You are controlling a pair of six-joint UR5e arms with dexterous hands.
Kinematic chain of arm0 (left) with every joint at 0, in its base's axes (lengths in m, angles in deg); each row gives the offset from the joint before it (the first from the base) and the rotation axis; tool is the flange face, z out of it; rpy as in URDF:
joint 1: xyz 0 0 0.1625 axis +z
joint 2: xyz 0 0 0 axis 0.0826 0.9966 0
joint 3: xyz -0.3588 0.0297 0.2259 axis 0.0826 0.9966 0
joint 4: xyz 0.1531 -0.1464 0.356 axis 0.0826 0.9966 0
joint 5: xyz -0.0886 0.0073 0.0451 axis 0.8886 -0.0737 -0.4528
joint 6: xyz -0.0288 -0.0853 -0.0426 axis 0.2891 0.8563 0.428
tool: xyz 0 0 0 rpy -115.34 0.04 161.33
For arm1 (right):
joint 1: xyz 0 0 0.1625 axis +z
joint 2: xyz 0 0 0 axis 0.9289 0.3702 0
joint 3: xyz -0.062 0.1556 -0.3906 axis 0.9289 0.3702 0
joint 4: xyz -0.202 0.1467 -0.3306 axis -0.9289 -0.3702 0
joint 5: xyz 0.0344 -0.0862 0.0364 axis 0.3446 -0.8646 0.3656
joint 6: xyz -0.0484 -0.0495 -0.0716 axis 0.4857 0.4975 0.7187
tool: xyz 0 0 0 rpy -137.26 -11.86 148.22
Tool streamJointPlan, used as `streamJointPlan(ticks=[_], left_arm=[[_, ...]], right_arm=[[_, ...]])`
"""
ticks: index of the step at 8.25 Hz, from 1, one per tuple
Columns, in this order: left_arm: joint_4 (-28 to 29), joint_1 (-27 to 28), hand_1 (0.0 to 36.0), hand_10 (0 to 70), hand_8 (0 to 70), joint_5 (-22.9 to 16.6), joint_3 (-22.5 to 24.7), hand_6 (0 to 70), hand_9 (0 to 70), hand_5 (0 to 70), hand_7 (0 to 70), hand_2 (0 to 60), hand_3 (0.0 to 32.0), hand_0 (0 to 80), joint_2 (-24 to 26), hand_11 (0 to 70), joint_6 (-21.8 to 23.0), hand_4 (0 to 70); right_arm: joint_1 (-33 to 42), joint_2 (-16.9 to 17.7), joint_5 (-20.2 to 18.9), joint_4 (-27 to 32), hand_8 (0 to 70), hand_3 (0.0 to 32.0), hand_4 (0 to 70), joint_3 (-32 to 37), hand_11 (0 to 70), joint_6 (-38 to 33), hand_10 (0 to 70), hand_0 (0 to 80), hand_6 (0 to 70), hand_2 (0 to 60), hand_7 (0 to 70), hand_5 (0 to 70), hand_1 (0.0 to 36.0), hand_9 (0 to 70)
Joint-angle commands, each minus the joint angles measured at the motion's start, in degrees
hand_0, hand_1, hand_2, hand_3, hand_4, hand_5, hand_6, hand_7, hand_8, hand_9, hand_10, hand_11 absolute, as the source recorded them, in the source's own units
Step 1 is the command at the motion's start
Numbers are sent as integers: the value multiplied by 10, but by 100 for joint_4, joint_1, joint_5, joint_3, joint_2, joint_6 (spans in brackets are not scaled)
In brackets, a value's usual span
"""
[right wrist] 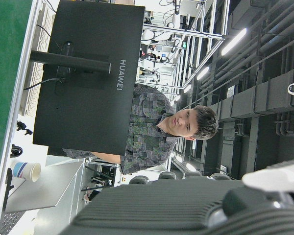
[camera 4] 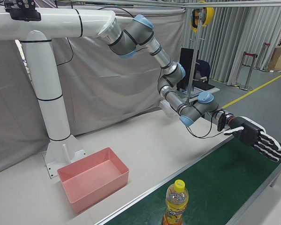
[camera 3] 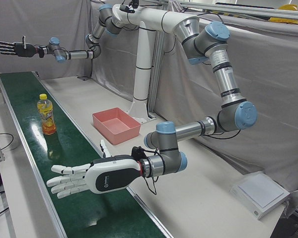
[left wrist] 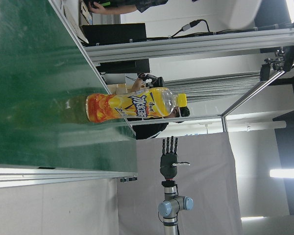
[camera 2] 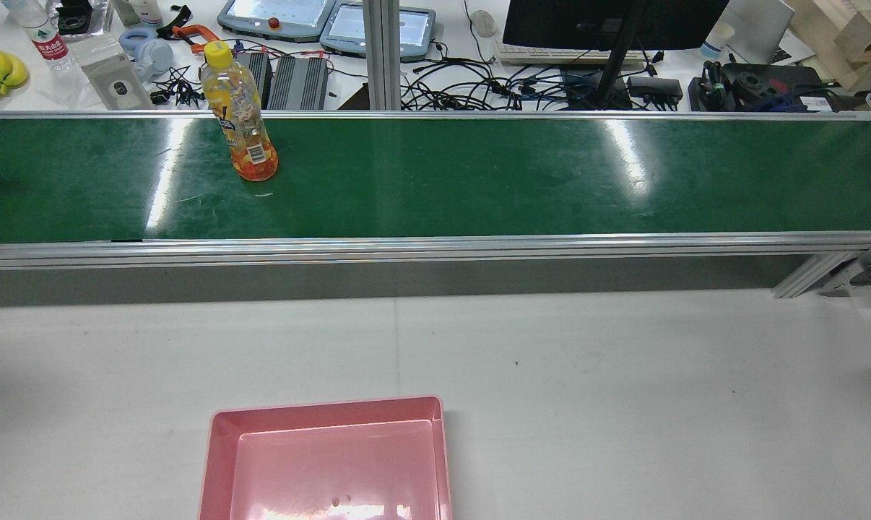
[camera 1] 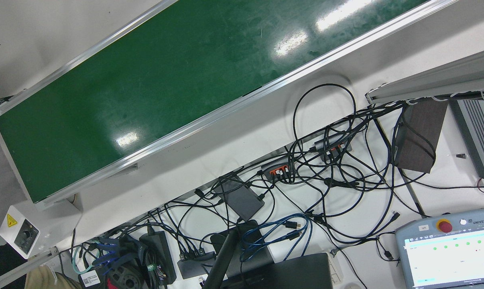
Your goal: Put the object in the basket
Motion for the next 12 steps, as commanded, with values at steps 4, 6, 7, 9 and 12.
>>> streamJointPlan(ticks=[4, 6, 7, 9, 12], left_arm=[[-382, 286, 140, 0, 0, 1, 176, 0, 0, 162, 0, 0, 18, 718, 200, 0, -497, 0], [-426, 330, 131, 0, 0, 0, 150, 0, 0, 146, 0, 0, 14, 681, 192, 0, -507, 0], [-226, 530, 133, 0, 0, 1, 88, 0, 0, 145, 0, 0, 14, 688, 174, 0, -447, 0], [65, 559, 125, 0, 0, -8, 114, 0, 0, 145, 0, 0, 6, 650, 148, 0, -402, 0], [118, 576, 125, 0, 0, -8, 88, 0, 0, 146, 0, 0, 10, 662, 191, 0, -314, 0]], right_arm=[[0, 0, 0, 0, 0, 0, 0, 0, 0, -2, 0, 0, 0, 0, 0, 0, 0, 0], [0, 0, 0, 0, 0, 0, 0, 0, 0, -2, 0, 0, 0, 0, 0, 0, 0, 0], [0, 0, 0, 0, 0, 0, 0, 0, 0, 7, 0, 0, 0, 0, 0, 0, 0, 0], [0, 0, 0, 0, 0, 0, 0, 0, 0, -2, 0, 0, 0, 0, 0, 0, 0, 0], [0, 0, 0, 0, 0, 0, 0, 0, 0, 7, 0, 0, 0, 0, 0, 0, 0, 0]])
